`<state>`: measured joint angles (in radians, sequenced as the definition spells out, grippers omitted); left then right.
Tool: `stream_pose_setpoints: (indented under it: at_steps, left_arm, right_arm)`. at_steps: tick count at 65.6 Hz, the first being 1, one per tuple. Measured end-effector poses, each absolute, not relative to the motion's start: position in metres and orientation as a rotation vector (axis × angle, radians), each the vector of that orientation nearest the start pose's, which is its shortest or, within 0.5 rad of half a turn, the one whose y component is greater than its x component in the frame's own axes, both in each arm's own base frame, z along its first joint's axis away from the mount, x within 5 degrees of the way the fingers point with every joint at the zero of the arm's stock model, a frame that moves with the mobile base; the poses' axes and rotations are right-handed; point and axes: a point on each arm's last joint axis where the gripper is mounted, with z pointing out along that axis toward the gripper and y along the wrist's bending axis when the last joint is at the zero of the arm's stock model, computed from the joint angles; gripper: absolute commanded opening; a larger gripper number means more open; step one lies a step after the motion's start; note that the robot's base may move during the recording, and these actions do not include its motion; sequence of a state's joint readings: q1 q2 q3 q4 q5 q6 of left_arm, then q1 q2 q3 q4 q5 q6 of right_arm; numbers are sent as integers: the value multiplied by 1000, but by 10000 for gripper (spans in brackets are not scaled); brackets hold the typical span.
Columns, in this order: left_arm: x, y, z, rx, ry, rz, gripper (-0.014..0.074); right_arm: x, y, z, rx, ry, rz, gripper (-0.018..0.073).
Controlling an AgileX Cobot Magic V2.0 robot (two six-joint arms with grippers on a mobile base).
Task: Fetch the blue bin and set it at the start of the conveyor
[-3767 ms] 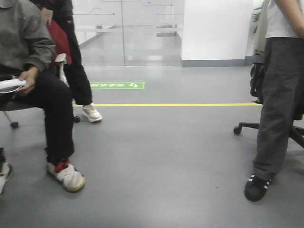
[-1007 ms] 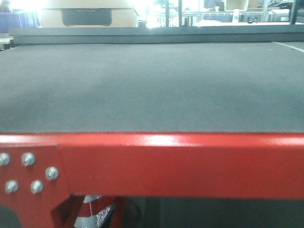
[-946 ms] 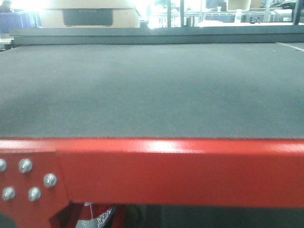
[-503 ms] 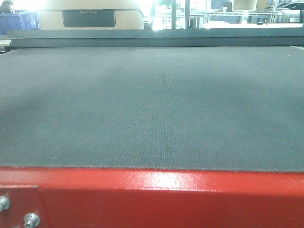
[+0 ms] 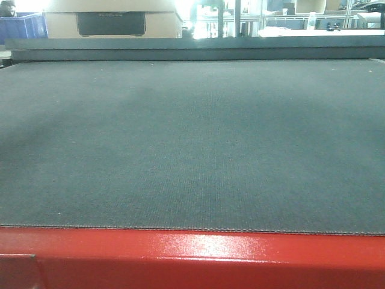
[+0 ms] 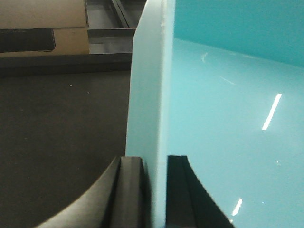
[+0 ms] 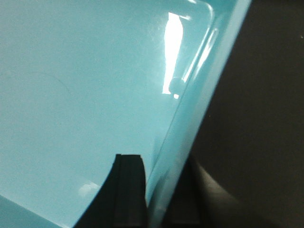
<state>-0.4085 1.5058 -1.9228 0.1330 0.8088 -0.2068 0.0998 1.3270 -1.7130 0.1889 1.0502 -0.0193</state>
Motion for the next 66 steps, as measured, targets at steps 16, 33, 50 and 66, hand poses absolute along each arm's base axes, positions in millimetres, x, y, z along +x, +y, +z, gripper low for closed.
stream_pose_setpoints:
  at_steps: [16, 33, 50, 66]
  left_arm:
    - [293, -117, 521, 209, 1867, -271, -111]
    - [293, -117, 521, 209, 1867, -271, -111]
    - [293, -117, 521, 209, 1864, -271, -111]
    - [288, -114, 494, 219, 2121, -217, -111]
  right_arm:
    - [255, 40, 492, -122, 2141, 278, -152]
    - [255, 40, 492, -122, 2141, 278, -152]
    - [256, 40, 492, -121, 2136, 278, -152]
    - [253, 43, 481, -133, 2228, 311, -152]
